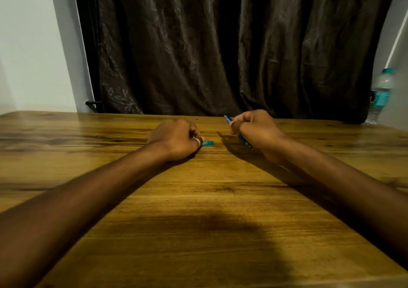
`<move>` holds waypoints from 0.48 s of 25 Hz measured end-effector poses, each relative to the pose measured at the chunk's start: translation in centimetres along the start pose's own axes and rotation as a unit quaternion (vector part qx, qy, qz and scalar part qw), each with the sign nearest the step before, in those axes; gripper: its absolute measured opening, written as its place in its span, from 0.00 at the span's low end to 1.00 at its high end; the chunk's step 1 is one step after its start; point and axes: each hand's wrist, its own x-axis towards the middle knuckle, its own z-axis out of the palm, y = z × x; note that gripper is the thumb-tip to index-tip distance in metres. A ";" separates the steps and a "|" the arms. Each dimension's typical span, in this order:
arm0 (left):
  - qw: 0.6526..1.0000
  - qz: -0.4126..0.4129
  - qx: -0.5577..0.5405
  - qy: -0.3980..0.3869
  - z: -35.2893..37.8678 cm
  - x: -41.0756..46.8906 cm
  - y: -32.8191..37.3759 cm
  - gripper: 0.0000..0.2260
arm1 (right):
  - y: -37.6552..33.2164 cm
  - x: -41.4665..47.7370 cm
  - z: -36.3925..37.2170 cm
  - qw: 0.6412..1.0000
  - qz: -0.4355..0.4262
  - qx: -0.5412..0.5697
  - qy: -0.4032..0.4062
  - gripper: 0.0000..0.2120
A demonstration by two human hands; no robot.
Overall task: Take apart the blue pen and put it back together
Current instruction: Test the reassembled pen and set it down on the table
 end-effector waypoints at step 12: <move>0.999 -0.014 -0.050 0.000 0.9 -0.1 1.4 0.03 | 0.9 -1.6 1.3 0.994 -0.014 -0.080 -0.071 0.03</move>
